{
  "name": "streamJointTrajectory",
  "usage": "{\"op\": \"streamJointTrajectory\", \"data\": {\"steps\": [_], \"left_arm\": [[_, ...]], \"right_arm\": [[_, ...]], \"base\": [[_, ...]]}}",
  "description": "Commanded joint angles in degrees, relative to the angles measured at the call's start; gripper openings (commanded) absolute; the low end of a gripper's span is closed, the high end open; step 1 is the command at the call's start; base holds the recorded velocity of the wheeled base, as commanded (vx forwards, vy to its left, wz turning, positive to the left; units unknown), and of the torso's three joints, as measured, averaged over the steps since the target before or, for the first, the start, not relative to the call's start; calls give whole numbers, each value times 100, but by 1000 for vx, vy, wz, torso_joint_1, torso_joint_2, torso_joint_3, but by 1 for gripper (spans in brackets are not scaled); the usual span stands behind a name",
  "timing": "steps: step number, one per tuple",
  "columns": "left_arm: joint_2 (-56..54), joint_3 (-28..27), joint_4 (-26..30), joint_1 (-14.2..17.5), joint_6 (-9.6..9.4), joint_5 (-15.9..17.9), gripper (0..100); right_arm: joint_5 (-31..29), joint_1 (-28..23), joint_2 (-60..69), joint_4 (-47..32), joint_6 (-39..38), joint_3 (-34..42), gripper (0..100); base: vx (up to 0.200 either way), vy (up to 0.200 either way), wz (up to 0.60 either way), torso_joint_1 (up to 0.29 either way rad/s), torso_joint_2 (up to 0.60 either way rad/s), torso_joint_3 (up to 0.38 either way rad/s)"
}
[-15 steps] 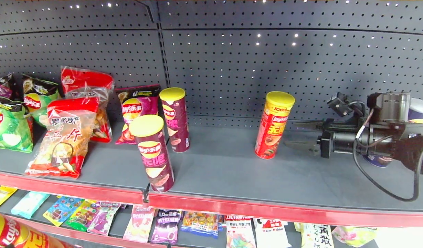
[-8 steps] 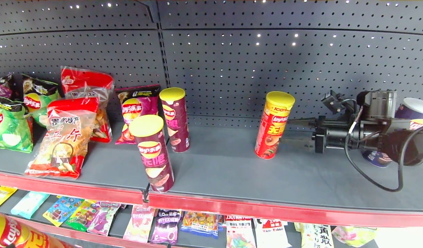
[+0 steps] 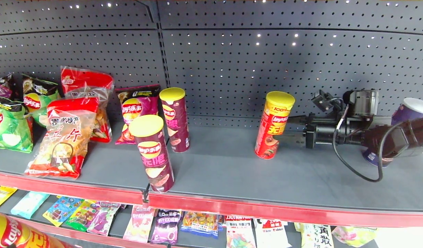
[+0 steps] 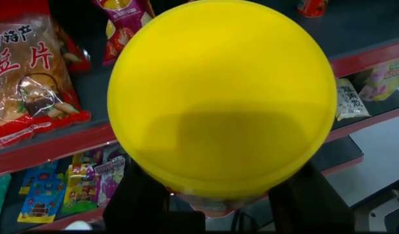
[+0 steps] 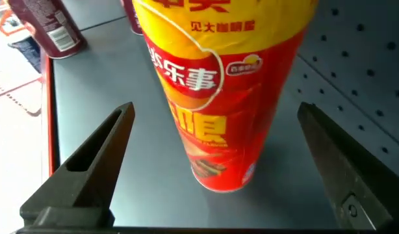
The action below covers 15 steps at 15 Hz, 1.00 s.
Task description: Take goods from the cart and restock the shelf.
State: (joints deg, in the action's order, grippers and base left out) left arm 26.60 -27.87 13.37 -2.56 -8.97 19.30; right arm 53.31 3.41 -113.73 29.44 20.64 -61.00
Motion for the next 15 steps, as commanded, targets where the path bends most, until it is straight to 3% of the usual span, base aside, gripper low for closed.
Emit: {"op": "streamJointTrajectory", "data": {"steps": [1,8,15], "left_arm": [[21,9,-1,1,1,-5,0],[56,27,-1,1,-52,-5,0],[56,27,-1,1,-70,-5,0]], "right_arm": [[57,28,-176,0,2,-87,100],[461,45,-431,0,2,-580,100],[461,168,-528,0,-16,-659,100]], "base": [[0,0,0,0,0,0],[0,0,0,0,0,0],[0,0,0,0,0,0]]}}
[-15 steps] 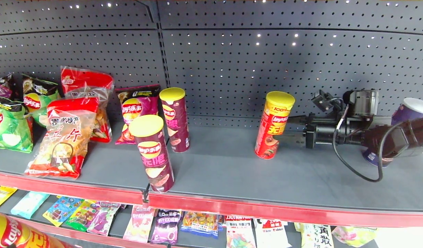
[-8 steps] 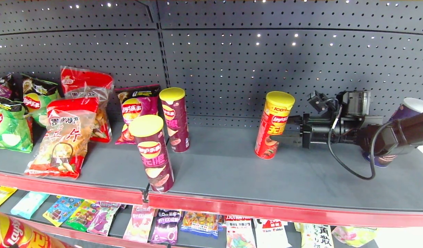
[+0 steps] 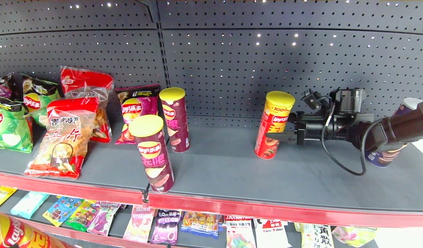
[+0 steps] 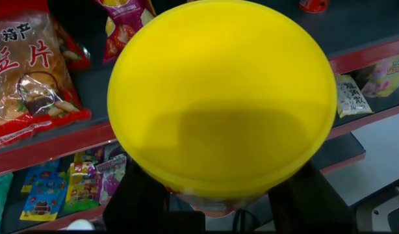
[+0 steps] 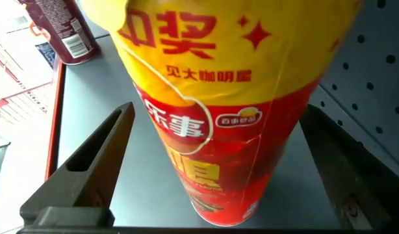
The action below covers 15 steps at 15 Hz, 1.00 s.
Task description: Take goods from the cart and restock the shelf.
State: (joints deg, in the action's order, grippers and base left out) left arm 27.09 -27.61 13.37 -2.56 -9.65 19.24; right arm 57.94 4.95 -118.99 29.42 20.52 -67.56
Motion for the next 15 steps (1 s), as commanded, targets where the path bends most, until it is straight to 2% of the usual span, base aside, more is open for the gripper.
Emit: {"op": "streamJointTrajectory", "data": {"steps": [1,2,3,7,9,12,15], "left_arm": [[7,1,-1,1,-1,1,0],[7,1,-1,1,-1,1,0],[7,1,-1,1,-1,1,0],[7,10,-1,1,-72,1,0],[7,19,-1,1,-72,-8,0],[-2,19,-1,1,-72,-34,0],[-37,89,-1,1,-72,-78,0]], "right_arm": [[-2,15,-36,3,5,-3,100],[7,6,-45,3,14,-12,100],[7,6,-63,12,23,-3,0],[-37,41,-45,12,172,120,0],[-143,182,201,12,225,463,0],[-1013,507,1054,29,172,1500,0],[-1637,560,1713,222,163,2036,0]], "base": [[0,0,0,0,0,0],[0,0,0,0,0,0],[0,0,0,0,0,0],[0,0,0,0,0,0],[0,0,0,0,0,0],[0,0,0,0,0,0],[0,0,0,0,0,0]]}}
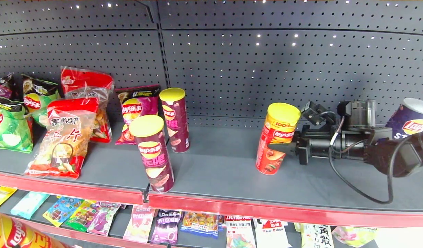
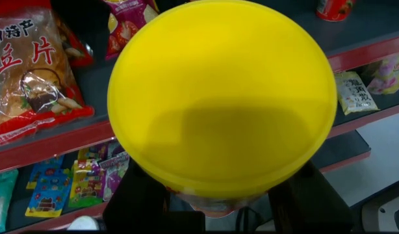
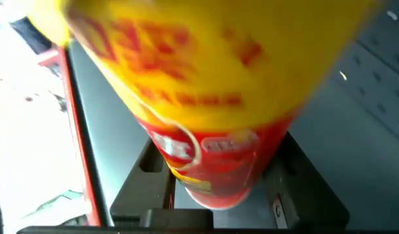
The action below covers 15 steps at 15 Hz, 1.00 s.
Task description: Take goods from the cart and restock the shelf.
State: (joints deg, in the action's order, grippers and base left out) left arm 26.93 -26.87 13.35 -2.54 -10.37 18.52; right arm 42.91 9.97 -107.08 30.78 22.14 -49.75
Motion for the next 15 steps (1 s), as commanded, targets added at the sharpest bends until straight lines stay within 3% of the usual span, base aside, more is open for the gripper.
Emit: {"op": "streamJointTrajectory", "data": {"steps": [1,5,10,15], "left_arm": [[-3,15,1,-1,0,-15,0],[-3,15,1,-1,0,-32,0],[-39,6,-8,-1,0,-32,0],[-39,6,-8,7,0,-68,0]], "right_arm": [[-450,101,768,95,-17,334,0],[-1250,699,1383,191,-913,923,0],[-1408,989,1040,1396,-983,1556,0],[-1461,1182,1084,1396,-983,1626,0]], "base": [[0,0,0,0,0,0],[0,0,0,0,0,0],[0,0,0,0,0,0],[0,0,0,0,0,0]]}}
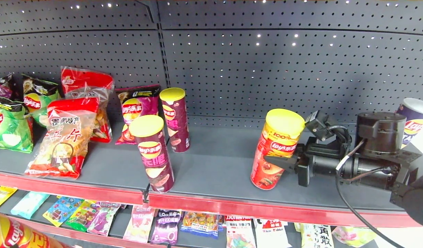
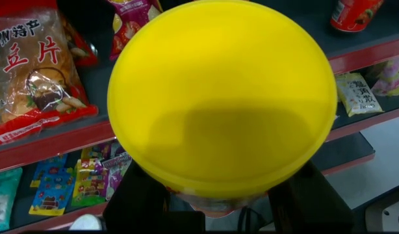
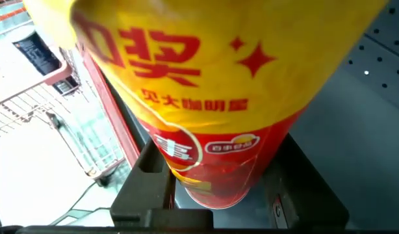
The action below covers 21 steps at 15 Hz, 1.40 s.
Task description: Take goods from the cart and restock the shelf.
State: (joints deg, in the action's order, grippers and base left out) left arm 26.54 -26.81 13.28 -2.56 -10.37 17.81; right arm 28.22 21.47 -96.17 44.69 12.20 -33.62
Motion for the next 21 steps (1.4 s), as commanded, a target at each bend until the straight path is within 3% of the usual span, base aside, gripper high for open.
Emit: {"op": "streamJointTrajectory", "data": {"steps": [1,8,13,21], "left_arm": [[0,0,0,1,0,12,0],[0,0,0,1,0,3,0],[0,0,0,1,0,12,0],[-8,0,0,1,0,3,0]], "right_arm": [[-27,33,-16,5,10,22,0],[-713,279,134,13,-34,163,0],[-713,402,274,40,-25,638,0],[-1152,710,204,40,-253,550,0]], "base": [[0,0,0,0,0,0],[0,0,0,0,0,0],[0,0,0,0,0,0],[0,0,0,0,0,0]]}}
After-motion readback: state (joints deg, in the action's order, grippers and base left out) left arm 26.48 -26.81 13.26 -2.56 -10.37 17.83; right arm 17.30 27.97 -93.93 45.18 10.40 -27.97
